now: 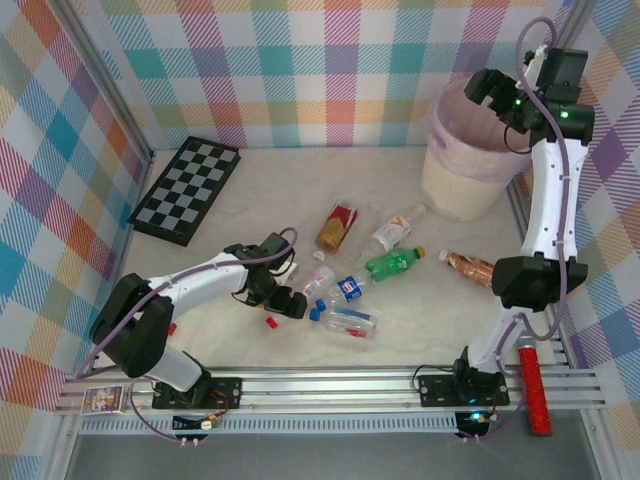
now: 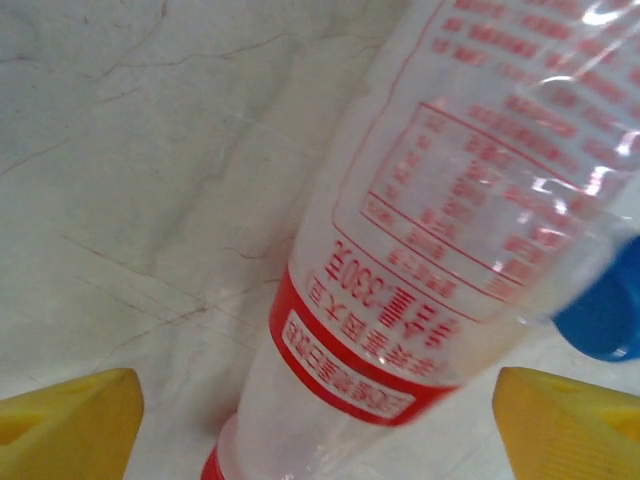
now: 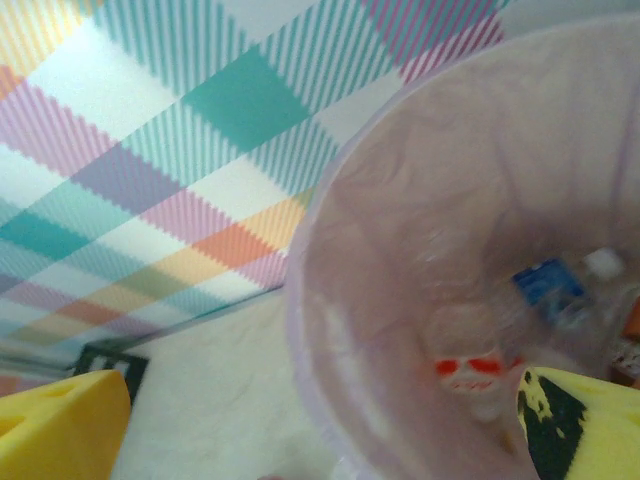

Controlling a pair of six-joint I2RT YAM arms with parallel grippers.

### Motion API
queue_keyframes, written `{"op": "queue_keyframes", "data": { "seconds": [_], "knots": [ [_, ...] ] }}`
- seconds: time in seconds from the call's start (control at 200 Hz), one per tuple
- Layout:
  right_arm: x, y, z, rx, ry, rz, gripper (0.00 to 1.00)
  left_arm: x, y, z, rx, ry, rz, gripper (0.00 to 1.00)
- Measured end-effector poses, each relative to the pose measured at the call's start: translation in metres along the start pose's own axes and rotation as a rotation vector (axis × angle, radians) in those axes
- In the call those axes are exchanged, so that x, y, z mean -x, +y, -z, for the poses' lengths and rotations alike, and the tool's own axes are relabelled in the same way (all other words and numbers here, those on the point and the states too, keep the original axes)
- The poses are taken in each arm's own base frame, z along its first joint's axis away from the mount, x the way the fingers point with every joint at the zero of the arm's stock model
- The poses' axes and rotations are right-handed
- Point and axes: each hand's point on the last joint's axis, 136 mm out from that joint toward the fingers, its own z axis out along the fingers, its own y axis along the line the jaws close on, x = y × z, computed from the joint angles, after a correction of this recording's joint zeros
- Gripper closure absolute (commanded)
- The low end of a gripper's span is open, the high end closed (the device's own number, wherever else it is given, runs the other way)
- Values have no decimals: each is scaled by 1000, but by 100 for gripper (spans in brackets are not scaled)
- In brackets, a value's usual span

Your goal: Put the plastic bottles in the bin

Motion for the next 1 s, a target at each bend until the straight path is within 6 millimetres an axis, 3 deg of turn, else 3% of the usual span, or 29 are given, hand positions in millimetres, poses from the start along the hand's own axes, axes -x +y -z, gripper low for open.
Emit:
{"op": "queue_keyframes", "data": {
  "seconds": [0.21, 0.36, 0.59, 0.805, 1.0],
  "knots": [
    [-29, 23, 16, 85, 59, -50, 1, 4, 0, -14, 19, -18, 3, 32],
    [-49, 43, 50, 152, 68, -57, 1, 5, 6, -18, 60, -18, 23, 46],
    [-87, 68, 97, 290, 87, -50, 1, 5, 12, -18, 91, -17, 25, 55],
    [-141, 76, 96, 362, 196, -66, 1, 10, 9, -15, 89, -26, 18, 62],
    [-203, 87, 84, 442, 358, -90, 1, 39, -6, 9, 72, -102, -4, 62]
  ]
}}
